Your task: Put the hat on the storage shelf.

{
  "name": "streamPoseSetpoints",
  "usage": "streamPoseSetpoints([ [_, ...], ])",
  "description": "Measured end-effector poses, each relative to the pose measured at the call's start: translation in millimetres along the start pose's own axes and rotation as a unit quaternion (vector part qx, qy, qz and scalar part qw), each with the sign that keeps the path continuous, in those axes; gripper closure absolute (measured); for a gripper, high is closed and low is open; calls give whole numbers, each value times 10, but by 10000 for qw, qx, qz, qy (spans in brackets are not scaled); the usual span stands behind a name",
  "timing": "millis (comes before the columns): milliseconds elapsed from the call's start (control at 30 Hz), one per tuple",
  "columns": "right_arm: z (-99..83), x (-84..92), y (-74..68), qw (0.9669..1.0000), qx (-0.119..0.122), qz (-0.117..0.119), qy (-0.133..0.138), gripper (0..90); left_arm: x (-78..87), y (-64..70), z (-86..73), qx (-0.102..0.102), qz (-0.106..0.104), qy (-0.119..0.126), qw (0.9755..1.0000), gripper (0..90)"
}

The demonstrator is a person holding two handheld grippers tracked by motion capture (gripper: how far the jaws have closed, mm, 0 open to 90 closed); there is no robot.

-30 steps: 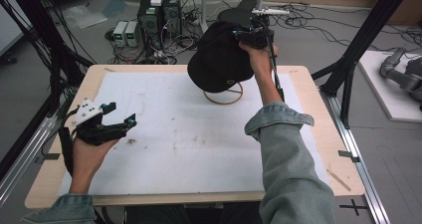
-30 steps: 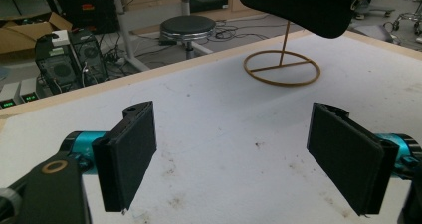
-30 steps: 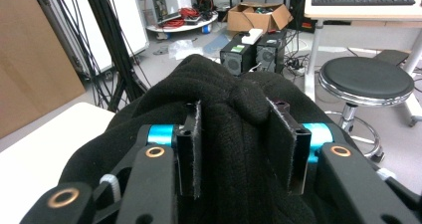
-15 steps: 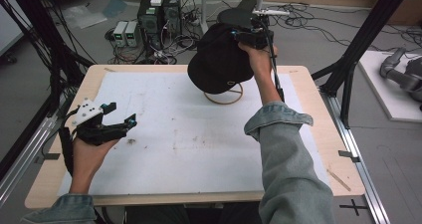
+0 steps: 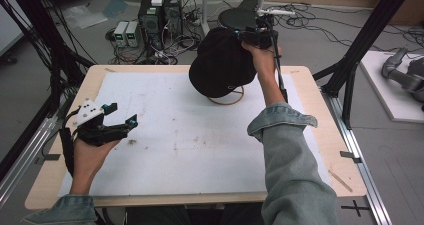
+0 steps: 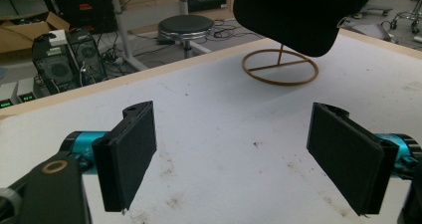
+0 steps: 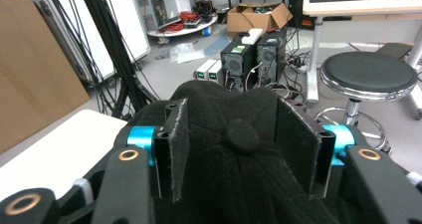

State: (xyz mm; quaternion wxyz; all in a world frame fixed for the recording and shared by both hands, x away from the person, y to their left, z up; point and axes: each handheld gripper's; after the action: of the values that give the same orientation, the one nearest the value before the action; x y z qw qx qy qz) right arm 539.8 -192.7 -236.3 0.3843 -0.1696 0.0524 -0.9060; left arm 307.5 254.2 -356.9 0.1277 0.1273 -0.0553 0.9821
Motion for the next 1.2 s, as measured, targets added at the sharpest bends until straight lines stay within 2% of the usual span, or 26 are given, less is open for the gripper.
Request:
streamPoseSetpoints([
  [267, -29, 174, 20, 9997, 137, -71, -187, 429, -23, 17, 11, -7, -39, 7, 10000, 199],
  [333, -54, 245, 26, 9998, 150, -35, -117, 422, -33, 25, 13, -21, -59, 0, 10000, 199],
  [433, -108, 351, 46, 9997, 136, -45, -177, 405, -41, 35, 14, -26, -67, -1, 10000, 199],
  [533, -123, 445, 71, 9994, -23, 12, -343, 353, -45, 43, 20, -27, -79, 3, 10000, 199],
  [733, -81, 636, -25, 9995, 77, -62, -309, 308, -59, 58, 27, -19, -106, 9, 9999, 198],
  [1000, -71, 802, -177, 9984, 118, -177, -532, 285, -78, 83, 61, -21, -168, 66, 9998, 198],
  [1200, -57, 957, -285, 9979, 16, -72, -650, 248, -84, 86, 67, -3, -197, 78, 9998, 198],
])
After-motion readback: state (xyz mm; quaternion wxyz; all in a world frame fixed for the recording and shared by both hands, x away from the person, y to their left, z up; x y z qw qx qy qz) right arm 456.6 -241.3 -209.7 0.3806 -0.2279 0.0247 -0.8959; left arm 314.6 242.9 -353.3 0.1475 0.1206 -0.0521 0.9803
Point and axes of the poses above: each handheld gripper's, and its own axes: x roughly backward along the jaws, z roughly out of its top, y roughly to its right, and after that the axes turned 15 degrees about z, right-handed
